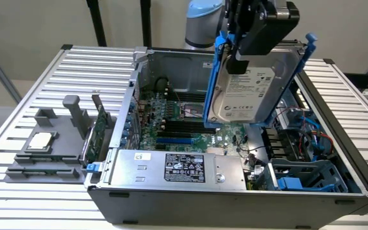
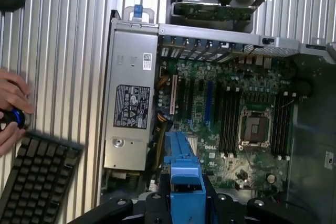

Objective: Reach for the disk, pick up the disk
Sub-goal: 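Pick up the disk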

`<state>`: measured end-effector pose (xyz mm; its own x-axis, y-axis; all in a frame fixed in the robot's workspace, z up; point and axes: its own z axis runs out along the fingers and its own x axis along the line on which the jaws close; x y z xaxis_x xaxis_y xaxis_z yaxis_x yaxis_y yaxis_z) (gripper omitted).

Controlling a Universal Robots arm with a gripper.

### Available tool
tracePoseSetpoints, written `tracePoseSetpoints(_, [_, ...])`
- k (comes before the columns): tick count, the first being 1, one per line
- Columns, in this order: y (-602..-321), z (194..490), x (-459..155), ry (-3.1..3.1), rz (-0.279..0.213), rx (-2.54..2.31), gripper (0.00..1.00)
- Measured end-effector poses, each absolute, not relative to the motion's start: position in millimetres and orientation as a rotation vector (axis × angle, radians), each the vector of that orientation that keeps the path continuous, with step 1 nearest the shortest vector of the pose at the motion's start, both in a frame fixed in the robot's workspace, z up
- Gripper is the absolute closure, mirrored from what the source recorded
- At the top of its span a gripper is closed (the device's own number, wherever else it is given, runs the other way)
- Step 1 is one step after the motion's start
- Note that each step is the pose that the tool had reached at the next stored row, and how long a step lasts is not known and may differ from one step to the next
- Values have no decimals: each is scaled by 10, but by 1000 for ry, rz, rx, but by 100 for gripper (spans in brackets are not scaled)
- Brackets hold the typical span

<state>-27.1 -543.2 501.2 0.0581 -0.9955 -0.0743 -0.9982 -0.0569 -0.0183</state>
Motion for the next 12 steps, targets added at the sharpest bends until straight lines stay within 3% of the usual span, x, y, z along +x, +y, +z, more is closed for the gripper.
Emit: tracePoseSetpoints(12, [-5628,5011,246,2112,64,-2237,67])
